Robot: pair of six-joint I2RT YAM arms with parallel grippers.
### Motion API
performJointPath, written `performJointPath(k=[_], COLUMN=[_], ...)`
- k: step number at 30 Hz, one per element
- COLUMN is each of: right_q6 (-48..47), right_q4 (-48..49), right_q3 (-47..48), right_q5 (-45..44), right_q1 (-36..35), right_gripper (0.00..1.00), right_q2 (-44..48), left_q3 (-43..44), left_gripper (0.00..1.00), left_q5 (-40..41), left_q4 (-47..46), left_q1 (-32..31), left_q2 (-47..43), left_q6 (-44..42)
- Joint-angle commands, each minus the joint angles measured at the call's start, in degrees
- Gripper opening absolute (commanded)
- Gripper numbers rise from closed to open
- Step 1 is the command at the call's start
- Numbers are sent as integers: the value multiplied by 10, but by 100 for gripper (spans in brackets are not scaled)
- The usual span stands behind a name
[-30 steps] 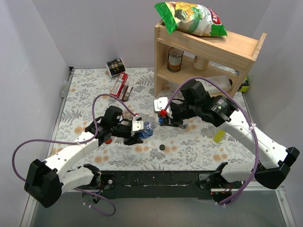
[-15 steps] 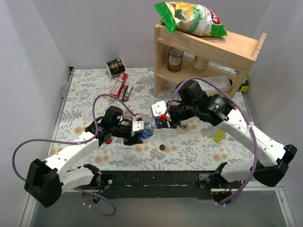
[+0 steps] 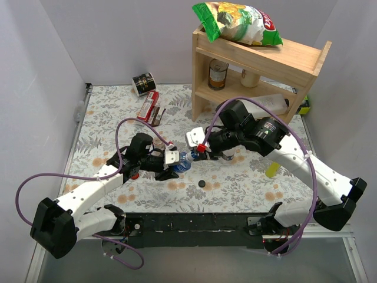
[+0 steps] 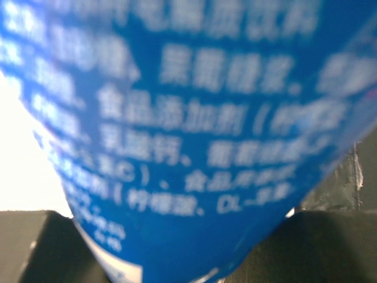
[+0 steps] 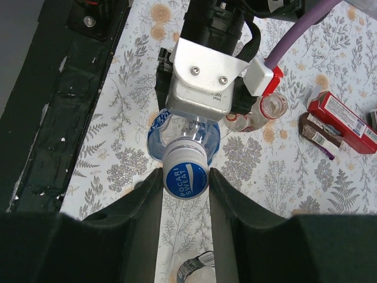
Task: Screw on the bottle caps
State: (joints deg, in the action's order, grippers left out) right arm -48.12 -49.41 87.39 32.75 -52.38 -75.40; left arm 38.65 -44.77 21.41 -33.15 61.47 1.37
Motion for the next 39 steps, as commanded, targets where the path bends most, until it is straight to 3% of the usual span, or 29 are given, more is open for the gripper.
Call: performJointPath(k=[1, 12, 16, 19, 20, 23, 27, 28, 30, 33, 39], right_q6=[39, 226, 351, 360, 356, 320, 281, 273, 251, 170, -43], right_q4=[0, -28, -42, -53, -67, -91, -160, -170, -179, -166, -53], right_q3=[7, 89, 114, 137, 166, 215, 316, 332, 343, 298, 69], right_q5=[16, -41, -26, -30, -30, -37, -77, -78, -81, -77, -87], right_q1=[-7, -5, 10, 16, 17, 18, 19, 20, 20, 20, 18], right_gripper=[34, 32, 31, 34, 36, 57, 73, 87, 93, 93, 83], right_q2=[-18, -129, -165, -179, -192, -203, -198, -196, -176, -120, 14], left_q3=[1, -50, -66, -72, -73, -82, -92, -90, -87, -84, -50], left_gripper=[0, 0, 0, 0, 0, 0, 0, 0, 0, 0, 0], left_q5=[6, 148, 191, 200, 196, 153, 101, 92, 65, 28, 13], left_q4=[-65, -232, -272, -276, -274, -255, -218, -200, -183, -172, -112], left_q1=[-3, -3, -3, -3, -3, -3, -3, -3, -3, -3, -3], left_q2=[-18, -25, -14, -12, -13, -19, -11, -5, 7, 6, 16], left_q6=[28, 126, 155, 168, 169, 160, 141, 141, 146, 138, 43])
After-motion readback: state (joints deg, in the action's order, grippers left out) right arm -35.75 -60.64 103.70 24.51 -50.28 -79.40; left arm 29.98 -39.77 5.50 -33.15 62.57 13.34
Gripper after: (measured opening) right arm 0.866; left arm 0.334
